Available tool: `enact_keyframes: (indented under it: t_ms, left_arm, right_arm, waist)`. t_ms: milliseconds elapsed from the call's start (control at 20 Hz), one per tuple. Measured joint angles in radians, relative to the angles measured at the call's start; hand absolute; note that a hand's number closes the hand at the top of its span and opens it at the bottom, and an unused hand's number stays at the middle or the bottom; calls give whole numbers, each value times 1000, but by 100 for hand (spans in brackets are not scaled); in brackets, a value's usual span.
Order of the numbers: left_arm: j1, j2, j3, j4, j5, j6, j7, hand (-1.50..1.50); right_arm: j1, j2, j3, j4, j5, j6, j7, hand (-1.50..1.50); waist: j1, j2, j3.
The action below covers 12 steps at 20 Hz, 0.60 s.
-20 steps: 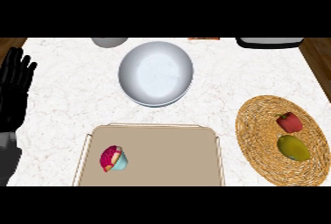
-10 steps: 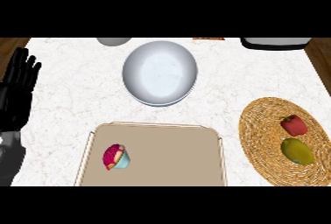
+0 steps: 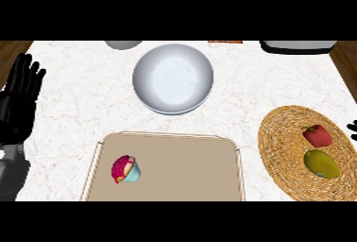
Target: Pick the bell pepper from the placemat and place it in the bowl
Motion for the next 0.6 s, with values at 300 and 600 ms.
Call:
enact_keyframes:
  t_ms: [300, 600]
  left_arm:
    - [-13, -12, 24, 14, -14, -21, 9, 0]
    - [-21, -27, 36, 11, -35, -27, 14, 0]
  right_arm:
    - [-115, 90, 37, 163, 92, -21, -11, -150]
    - [-203, 152, 60, 256, 144, -35, -24, -150]
  waist:
    - [-3, 0, 0]
    - [-5, -1, 0]
